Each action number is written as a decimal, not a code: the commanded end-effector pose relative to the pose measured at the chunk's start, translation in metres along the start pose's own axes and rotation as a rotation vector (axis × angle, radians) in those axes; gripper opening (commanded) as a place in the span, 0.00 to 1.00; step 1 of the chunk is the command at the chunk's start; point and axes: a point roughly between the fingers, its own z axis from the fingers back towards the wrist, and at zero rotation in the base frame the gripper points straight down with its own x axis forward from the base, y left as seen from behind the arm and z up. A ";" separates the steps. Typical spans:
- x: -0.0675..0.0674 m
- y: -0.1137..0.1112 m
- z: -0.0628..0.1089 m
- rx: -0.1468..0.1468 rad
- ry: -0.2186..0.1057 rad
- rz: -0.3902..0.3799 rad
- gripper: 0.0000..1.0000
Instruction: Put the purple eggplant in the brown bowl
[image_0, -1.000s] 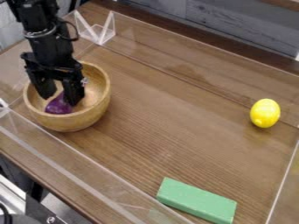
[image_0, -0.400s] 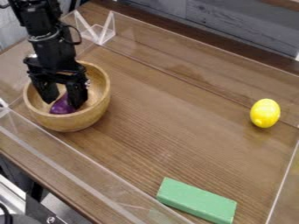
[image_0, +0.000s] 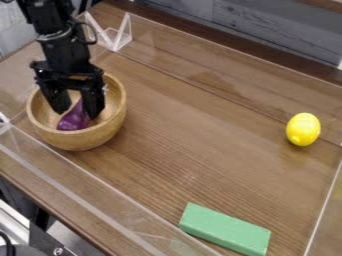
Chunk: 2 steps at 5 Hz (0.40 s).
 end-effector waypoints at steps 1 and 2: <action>0.015 -0.007 0.027 0.024 -0.086 -0.011 1.00; 0.022 -0.016 0.040 0.014 -0.109 -0.016 1.00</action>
